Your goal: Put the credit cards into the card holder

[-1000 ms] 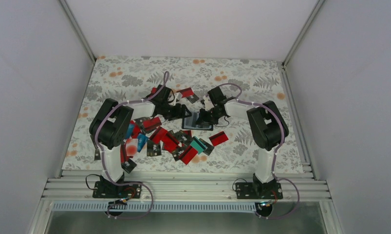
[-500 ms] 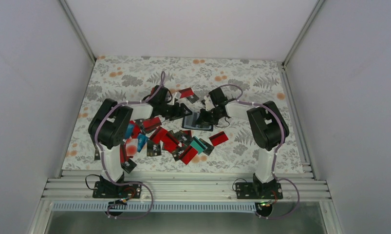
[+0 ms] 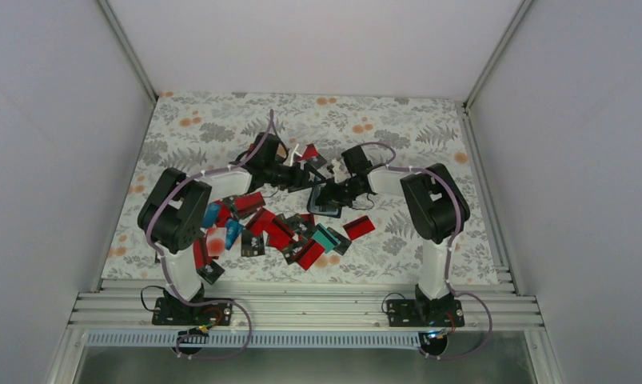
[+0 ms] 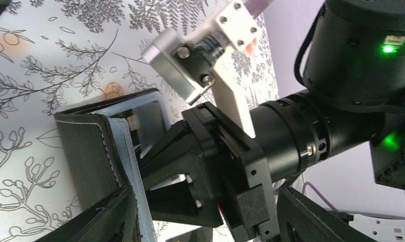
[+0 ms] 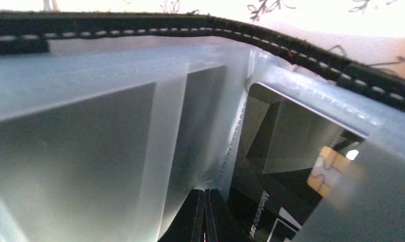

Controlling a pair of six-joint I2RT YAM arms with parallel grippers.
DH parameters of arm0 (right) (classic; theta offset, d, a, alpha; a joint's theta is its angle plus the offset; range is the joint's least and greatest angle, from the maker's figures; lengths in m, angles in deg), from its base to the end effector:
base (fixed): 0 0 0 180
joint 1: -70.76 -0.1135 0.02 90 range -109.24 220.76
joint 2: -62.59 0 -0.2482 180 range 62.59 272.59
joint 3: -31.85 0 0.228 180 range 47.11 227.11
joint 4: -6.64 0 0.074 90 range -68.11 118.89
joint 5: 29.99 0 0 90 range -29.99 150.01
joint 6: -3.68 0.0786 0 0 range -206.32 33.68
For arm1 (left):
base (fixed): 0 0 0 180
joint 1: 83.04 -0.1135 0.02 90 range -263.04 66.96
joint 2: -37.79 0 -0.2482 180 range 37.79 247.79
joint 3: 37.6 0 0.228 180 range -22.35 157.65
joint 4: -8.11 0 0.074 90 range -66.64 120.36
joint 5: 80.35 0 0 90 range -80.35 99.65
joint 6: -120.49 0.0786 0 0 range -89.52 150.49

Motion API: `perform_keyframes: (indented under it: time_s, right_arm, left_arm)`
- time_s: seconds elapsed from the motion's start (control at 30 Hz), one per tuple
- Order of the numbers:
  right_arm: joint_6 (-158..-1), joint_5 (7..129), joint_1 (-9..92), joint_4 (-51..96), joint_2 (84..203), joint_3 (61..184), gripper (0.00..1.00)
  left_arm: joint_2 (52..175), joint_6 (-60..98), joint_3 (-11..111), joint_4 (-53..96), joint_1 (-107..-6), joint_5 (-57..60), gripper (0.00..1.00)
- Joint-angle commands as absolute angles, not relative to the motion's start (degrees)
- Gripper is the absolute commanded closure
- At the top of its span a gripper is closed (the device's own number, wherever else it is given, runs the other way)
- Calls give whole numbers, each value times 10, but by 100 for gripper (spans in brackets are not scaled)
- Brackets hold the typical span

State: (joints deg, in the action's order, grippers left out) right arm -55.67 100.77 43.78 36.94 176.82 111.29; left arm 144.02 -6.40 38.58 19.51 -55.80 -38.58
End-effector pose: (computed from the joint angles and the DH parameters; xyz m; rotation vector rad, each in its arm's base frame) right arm 0.3023 0.2115 0.0886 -0.1426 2.8577 1.2318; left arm 0.3123 -0.2267 0.1540 0.2845 2.4636 -1.5042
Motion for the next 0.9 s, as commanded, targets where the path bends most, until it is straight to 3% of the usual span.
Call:
perform_keyframes:
  time_s: [0.0, 0.2, 0.53, 0.87]
  right_arm:
    - [-537, 1053, 430, 333, 1785, 1120, 96]
    - [-529, 1081, 430, 310, 1798, 1138, 96]
    - [-597, 982, 444, 432, 1724, 1142, 96]
    - [-633, 886, 463, 505, 1626, 1115, 83]
  left_arm:
    - [1462, -63, 405, 197, -552, -401, 30]
    - [1460, -66, 405, 203, -547, -385, 31]
    - [1484, -76, 422, 215, -530, -345, 32]
    - [1514, -74, 452, 237, -503, -305, 33]
